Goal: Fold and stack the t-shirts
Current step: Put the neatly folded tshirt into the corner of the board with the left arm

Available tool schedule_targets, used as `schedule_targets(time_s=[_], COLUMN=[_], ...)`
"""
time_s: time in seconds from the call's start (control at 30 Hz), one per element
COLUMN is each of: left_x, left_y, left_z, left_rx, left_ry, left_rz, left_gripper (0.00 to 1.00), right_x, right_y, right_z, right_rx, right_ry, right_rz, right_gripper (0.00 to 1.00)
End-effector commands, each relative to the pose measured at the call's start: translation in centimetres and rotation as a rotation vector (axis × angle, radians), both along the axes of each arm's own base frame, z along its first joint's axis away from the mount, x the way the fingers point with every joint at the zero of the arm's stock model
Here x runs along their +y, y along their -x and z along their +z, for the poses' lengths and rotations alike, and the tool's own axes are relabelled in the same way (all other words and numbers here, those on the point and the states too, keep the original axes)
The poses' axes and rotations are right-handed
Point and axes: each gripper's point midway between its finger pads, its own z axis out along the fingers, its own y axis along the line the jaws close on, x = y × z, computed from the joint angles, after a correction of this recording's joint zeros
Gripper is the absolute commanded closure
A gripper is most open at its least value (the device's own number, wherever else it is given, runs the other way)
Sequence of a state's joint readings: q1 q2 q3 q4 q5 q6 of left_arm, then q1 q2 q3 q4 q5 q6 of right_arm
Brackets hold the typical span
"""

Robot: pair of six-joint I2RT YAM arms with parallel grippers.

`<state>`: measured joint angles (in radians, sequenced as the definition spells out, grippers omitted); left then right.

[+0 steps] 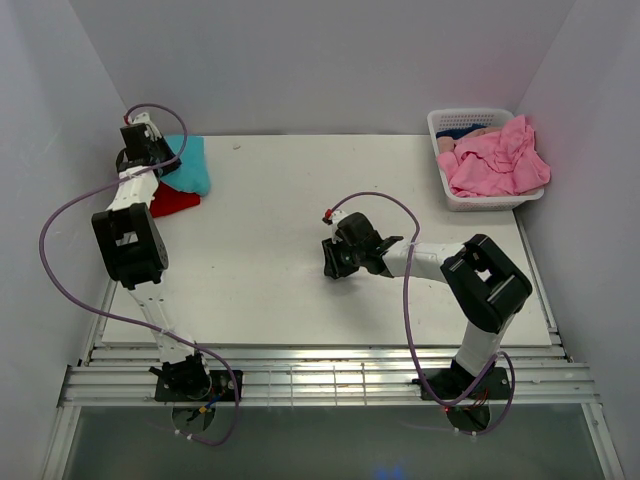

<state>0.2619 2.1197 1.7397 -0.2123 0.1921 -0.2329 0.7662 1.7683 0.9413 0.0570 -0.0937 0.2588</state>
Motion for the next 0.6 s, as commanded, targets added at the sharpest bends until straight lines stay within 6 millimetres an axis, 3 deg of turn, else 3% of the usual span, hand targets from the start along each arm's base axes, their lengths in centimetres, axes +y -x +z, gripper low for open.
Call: schedule_targets(time_s=[0.0, 0.23, 0.43, 0.57], left_x=[2.6, 5.0, 5.6, 5.9], left_y=[0.8, 0.0, -0.5, -0.3], left_z=[3.5, 3.0, 3.5, 2.6], left_rx=[-0.057, -0.067, -0.105, -0.094], left_ry=[-0.08, -0.086, -0.112, -0.121], left_rz=[0.066, 0.069, 0.048, 0.042], left_gripper=[0.98, 0.98, 0.98, 0.98], right_x=[-1.1, -1.3, -1.0, -0.6], right_y=[2.1, 2.2, 2.2, 2.3], right_z=[-2.7, -2.9, -3.1, -3.2], right_rx=[0.093, 0.099, 0.108, 0.112], right_ry=[0.078, 0.09, 0.094, 0.097], right_rz=[0.014, 0.014, 0.02, 0.029], right_gripper=[0.63, 0.63, 0.63, 0.63])
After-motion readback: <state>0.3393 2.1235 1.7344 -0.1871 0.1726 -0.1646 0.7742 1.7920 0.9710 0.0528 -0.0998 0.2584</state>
